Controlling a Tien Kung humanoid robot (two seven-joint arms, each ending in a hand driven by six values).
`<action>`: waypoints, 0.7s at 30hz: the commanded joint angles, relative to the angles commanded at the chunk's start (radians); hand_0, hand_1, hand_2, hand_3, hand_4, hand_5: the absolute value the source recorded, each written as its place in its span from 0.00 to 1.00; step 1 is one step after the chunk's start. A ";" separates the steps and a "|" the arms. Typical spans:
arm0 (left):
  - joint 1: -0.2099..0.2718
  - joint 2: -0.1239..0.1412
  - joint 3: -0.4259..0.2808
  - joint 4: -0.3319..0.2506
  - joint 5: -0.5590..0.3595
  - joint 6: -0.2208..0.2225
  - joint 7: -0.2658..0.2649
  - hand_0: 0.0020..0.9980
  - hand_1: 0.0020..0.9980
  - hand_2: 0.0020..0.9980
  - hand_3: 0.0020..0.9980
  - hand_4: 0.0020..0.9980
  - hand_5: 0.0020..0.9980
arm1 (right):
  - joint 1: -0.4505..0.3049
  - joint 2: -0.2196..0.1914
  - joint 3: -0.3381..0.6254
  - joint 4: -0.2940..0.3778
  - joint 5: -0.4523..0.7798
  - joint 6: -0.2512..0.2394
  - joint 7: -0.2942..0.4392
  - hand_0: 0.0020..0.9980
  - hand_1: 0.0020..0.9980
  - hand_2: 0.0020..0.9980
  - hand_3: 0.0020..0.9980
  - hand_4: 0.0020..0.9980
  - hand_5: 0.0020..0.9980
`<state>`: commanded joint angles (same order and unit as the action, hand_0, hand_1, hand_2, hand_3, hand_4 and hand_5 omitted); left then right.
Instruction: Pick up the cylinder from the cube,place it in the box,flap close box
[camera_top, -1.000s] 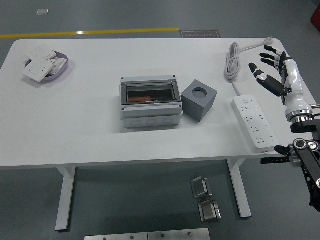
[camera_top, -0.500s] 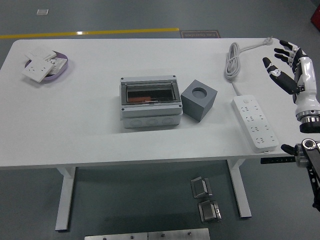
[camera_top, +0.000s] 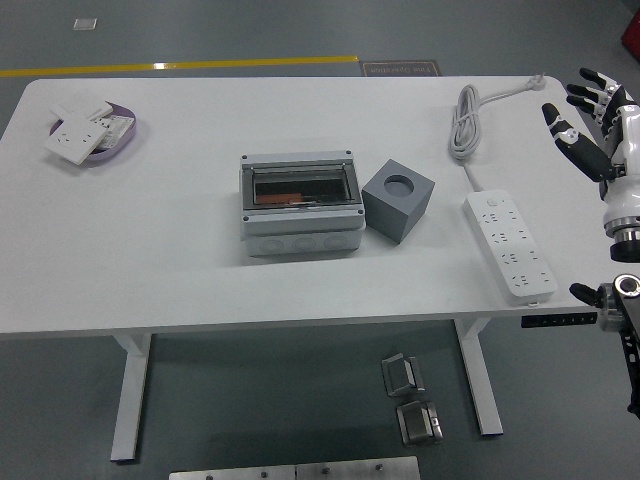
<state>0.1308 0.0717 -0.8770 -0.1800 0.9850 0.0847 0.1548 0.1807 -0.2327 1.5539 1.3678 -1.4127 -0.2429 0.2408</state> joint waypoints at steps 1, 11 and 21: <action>0.000 0.001 -0.001 0.000 0.001 0.000 0.000 0.58 0.62 0.54 0.59 0.63 0.24 | 0.000 0.001 0.001 0.000 -0.001 0.000 0.000 0.84 0.73 0.74 0.77 0.86 0.34; 0.000 0.011 -0.017 0.000 0.010 -0.003 0.000 0.58 0.62 0.53 0.59 0.63 0.23 | -0.005 0.002 0.005 -0.001 -0.001 0.003 -0.004 0.84 0.73 0.73 0.77 0.87 0.34; 0.001 0.020 -0.038 0.000 0.026 -0.004 0.004 0.58 0.62 0.53 0.59 0.63 0.24 | 0.000 0.003 -0.004 -0.003 0.000 0.003 -0.005 0.84 0.73 0.73 0.77 0.87 0.34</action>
<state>0.1317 0.0913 -0.9149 -0.1800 1.0108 0.0802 0.1588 0.1802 -0.2297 1.5504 1.3644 -1.4131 -0.2397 0.2354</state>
